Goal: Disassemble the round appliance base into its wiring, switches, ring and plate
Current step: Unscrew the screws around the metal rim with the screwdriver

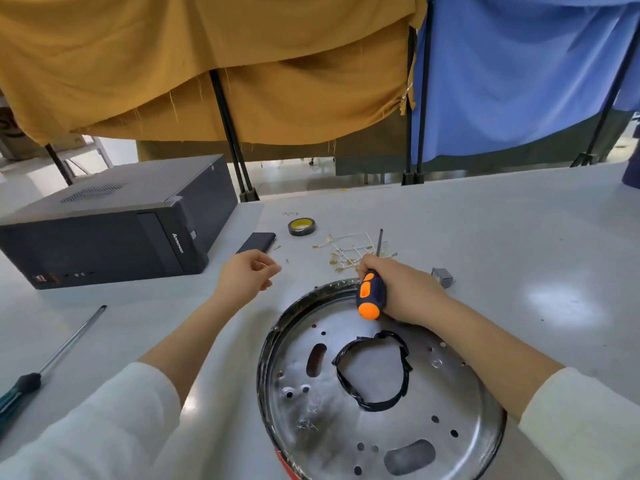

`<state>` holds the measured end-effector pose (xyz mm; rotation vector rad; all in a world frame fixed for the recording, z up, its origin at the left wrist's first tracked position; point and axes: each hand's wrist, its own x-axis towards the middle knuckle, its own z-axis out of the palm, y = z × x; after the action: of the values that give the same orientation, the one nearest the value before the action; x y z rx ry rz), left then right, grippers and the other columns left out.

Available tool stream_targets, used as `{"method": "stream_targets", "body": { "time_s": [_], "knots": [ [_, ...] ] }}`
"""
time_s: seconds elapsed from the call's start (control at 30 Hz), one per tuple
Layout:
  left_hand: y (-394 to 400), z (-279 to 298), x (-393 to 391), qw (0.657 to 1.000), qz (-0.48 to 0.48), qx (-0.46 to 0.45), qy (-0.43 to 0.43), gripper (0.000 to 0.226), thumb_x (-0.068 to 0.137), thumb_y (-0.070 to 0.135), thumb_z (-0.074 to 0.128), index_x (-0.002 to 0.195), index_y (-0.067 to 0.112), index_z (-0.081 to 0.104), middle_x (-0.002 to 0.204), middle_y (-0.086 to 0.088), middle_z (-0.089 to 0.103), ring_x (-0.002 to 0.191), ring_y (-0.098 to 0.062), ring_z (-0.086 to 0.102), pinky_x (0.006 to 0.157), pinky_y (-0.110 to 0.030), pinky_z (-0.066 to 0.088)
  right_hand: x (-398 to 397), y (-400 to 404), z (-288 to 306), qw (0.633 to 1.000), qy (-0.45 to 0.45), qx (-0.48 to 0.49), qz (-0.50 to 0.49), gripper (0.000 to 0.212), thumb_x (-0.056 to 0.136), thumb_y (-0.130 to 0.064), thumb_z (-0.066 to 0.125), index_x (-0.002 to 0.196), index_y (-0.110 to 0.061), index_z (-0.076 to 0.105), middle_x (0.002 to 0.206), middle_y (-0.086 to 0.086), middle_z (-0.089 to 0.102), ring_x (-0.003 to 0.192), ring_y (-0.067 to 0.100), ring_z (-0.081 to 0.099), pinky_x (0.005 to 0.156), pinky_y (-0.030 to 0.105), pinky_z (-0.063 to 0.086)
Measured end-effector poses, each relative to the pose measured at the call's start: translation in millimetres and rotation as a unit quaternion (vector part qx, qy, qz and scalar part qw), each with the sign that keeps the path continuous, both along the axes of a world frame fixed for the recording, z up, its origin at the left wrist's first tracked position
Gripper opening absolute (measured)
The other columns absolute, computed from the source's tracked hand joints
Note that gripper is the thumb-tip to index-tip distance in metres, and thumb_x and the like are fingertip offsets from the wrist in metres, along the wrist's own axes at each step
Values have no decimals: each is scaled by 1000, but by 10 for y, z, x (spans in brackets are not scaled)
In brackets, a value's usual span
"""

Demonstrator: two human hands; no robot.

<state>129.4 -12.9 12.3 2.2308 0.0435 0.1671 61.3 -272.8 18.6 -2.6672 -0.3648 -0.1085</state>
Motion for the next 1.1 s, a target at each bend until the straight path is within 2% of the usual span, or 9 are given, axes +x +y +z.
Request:
{"method": "stream_targets", "body": {
  "time_s": [0.1, 0.2, 0.27, 0.43, 0.63, 0.8, 0.9, 1.03, 1.1],
  "knots": [
    [-40, -148, 185, 991, -12, 134, -7, 5, 86, 12, 66, 81, 15, 66, 86, -3, 69, 69, -13, 64, 59, -19, 46, 7, -15, -26, 1000, -7, 3, 7, 32, 80, -17, 53, 84, -42, 32, 79, -12, 51, 77, 19, 55, 56, 28, 34],
    [-112, -171, 408, 975, -7, 221, 8, 14, 88, 4, 59, 91, 11, 70, 99, -7, 70, 88, -24, 65, 78, -34, 53, 19, -21, -47, 1000, -19, 7, 15, 32, 81, -18, 54, 84, -41, 32, 83, -11, 51, 77, 20, 52, 57, 29, 33],
    [-146, -159, 536, 971, 7, 240, 20, 18, 88, 3, 56, 94, 11, 71, 103, -8, 69, 94, -29, 63, 85, -39, 52, 24, -23, -54, 1000, -23, 8, 17, 33, 81, -18, 55, 85, -41, 32, 87, -11, 52, 77, 19, 51, 59, 30, 33],
    [-233, -160, 734, 962, 16, 269, 39, 23, 89, 3, 51, 95, 13, 70, 107, -9, 67, 94, -31, 61, 84, -41, 53, 33, -19, -65, 1000, -20, 9, 20, 33, 82, -19, 53, 83, -43, 30, 88, -9, 52, 74, 18, 49, 57, 30, 30],
    [-219, -165, 850, 953, -2, 297, 53, 24, 88, 2, 52, 99, 14, 70, 109, -8, 66, 97, -29, 59, 78, -34, 51, 41, -10, -65, 1000, -18, 9, 15, 35, 81, -19, 52, 82, -45, 29, 88, -7, 52, 73, 16, 47, 54, 27, 27],
    [-151, -157, 838, 970, 1, 233, 66, 34, 87, -1, 50, 119, 11, 58, 112, -16, 61, 99, -35, 59, 84, -41, 53, 47, -16, -73, 1000, -16, 7, 16, 33, 82, -19, 52, 83, -43, 30, 84, -9, 51, 73, 15, 47, 53, 27, 27],
    [-127, -103, 739, 976, 15, 216, 39, 30, 88, 0, 50, 116, 12, 54, 111, -17, 61, 94, -35, 61, 82, -44, 53, 46, -15, -77, 1000, -18, 9, 12, 31, 82, -18, 53, 85, -41, 32, 84, -8, 52, 74, 17, 48, 54, 28, 32],
    [-286, 120, 379, 990, -23, 91, -107, 19, 92, 14, 51, 109, 18, 58, 97, -2, 64, 71, -18, 63, 61, -30, 51, 30, -17, -49, 998, -5, 57, 3, 31, 78, -15, 59, 87, -36, 39, 85, -11, 55, 82, 21, 55, 69, 38, 49],
    [-433, 264, 135, 988, -116, 25, -95, 11, 91, 21, 55, 98, 26, 61, 89, 5, 65, 64, -10, 64, 59, -25, 53, 28, -7, 4, 994, -11, 110, 2, 35, 77, -13, 67, 87, -35, 42, 88, -7, 58, 85, 24, 56, 76, 43, 50]
  ]
}}
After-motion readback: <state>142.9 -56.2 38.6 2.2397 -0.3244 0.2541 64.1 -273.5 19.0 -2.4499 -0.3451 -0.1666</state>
